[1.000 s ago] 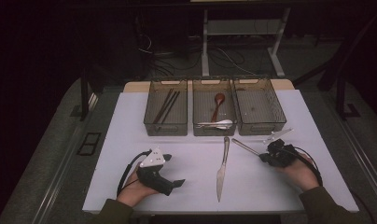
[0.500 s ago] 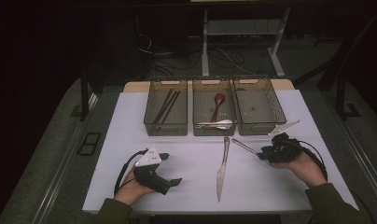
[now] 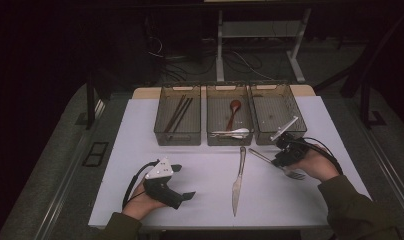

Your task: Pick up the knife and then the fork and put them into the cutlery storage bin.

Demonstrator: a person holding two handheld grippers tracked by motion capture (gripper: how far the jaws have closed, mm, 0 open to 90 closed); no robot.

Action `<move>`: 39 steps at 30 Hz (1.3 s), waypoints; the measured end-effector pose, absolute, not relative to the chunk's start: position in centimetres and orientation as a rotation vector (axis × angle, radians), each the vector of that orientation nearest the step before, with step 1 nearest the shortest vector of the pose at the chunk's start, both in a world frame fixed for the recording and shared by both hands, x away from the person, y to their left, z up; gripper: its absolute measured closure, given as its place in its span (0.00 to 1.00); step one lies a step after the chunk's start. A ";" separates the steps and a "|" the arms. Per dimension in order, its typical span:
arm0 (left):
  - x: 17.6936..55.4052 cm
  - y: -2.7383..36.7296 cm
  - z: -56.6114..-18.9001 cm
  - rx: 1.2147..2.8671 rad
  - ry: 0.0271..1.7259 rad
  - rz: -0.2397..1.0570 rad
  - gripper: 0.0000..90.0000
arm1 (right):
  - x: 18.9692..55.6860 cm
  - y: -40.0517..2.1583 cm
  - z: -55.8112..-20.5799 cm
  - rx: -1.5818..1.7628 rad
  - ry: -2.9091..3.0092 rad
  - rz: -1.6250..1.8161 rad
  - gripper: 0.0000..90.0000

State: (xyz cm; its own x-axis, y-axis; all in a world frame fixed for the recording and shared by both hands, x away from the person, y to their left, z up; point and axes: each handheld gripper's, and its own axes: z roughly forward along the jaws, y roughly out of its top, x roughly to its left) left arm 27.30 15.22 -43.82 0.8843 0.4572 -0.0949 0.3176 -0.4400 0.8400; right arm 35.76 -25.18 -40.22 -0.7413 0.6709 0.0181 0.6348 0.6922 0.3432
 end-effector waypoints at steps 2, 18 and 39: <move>27.3 15.2 -43.8 2.063 0.559 0.179 0.00 | 36.2 -24.8 -40.4 1.072 2.816 0.453 0.76; 27.3 15.1 -43.9 2.069 0.551 0.178 0.00 | 37.5 -23.9 -41.8 0.983 2.928 0.219 0.88; 27.2 15.0 -43.9 2.071 0.550 0.176 0.00 | 37.4 -23.9 -41.9 0.950 2.931 0.219 0.93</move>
State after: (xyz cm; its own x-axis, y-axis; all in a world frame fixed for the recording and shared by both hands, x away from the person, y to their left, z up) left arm 27.24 15.03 -43.87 0.8883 0.4500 -0.0922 0.3130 -0.4460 0.8385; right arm 37.35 -23.94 -41.89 -0.8094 0.5872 -0.0065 0.5797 0.8008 0.1508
